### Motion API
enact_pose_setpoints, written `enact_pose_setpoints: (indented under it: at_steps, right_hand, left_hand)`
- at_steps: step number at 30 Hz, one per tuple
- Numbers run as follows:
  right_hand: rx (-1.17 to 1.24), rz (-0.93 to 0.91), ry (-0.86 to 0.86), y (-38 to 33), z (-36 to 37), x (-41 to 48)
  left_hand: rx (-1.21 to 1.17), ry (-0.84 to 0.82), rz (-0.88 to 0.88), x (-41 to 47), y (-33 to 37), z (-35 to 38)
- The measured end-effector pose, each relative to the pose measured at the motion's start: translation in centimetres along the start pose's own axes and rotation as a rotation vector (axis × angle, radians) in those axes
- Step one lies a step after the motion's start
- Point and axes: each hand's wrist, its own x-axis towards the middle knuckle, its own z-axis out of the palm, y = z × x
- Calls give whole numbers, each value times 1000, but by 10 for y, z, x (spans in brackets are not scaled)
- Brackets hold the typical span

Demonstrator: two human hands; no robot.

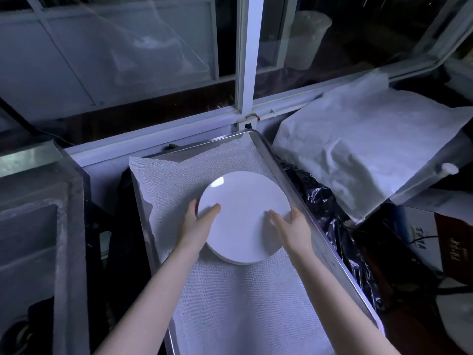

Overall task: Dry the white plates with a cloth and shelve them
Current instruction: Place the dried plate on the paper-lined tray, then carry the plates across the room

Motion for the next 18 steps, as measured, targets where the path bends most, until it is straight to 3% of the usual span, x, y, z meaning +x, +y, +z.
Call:
enact_pose_setpoints:
  at_steps: [8, 18]
  right_hand:
    - [228, 98, 140, -4, 22, -8]
    - [278, 171, 147, -1, 24, -4]
  left_hand:
    - [-298, 157, 24, 2, -14, 29]
    - [-320, 147, 14, 6, -11, 27]
